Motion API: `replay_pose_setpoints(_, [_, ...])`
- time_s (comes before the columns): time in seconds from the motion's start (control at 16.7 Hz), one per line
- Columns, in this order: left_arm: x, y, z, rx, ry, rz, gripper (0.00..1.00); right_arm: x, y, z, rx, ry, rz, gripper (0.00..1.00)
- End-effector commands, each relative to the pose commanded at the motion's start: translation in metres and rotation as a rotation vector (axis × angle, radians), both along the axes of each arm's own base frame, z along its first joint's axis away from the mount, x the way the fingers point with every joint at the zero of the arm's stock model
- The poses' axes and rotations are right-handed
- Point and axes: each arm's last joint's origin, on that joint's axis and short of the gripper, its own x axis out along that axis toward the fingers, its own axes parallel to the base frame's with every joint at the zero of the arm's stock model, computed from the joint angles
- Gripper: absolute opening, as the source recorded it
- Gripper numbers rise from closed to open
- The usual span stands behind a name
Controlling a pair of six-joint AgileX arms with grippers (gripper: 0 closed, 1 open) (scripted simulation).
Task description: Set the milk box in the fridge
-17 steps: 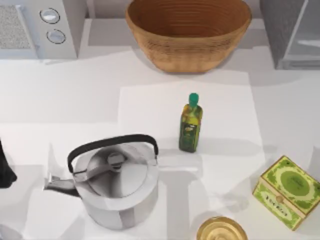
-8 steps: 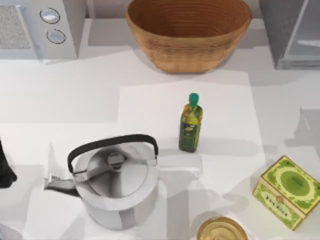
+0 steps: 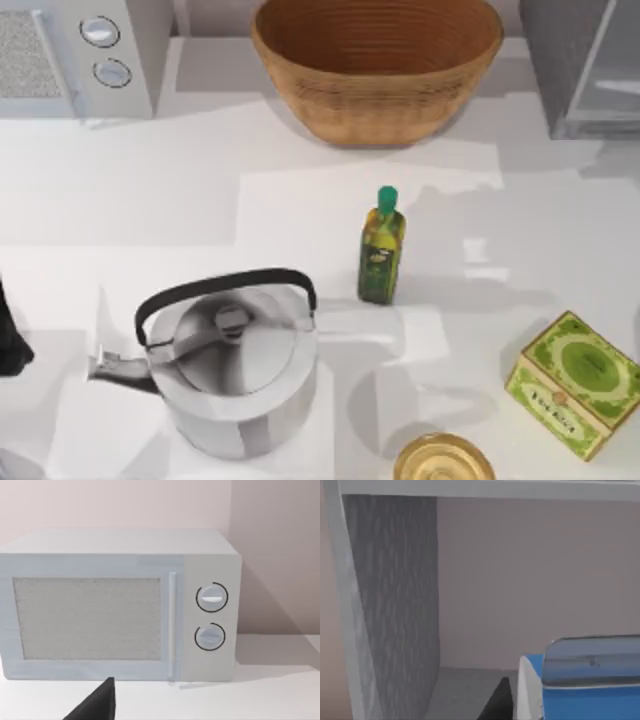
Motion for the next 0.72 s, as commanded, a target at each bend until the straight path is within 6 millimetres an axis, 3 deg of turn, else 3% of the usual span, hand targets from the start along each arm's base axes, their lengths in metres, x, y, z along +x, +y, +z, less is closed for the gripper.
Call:
replay_pose_setpoints(0.18, [0.000,0.000,0.000,0.000,0.000,0.000,1.00,0.044,-0.022,-0.048,0.014,0.034,-0.010,0.00])
replay_pose_setpoints(0.42, [0.000,0.000,0.000,0.000,0.000,0.000,1.00,0.071,-0.044,-0.098,0.026,0.047,-0.028,0.00])
replay_pose_setpoints(0.54, [0.000,0.000,0.000,0.000,0.000,0.000,1.00,0.076,-0.050,-0.111,0.027,0.045,-0.034,0.00])
replay_pose_setpoints(0.72, [0.000,0.000,0.000,0.000,0.000,0.000,1.00,0.078,-0.052,-0.114,0.027,0.044,-0.035,0.00])
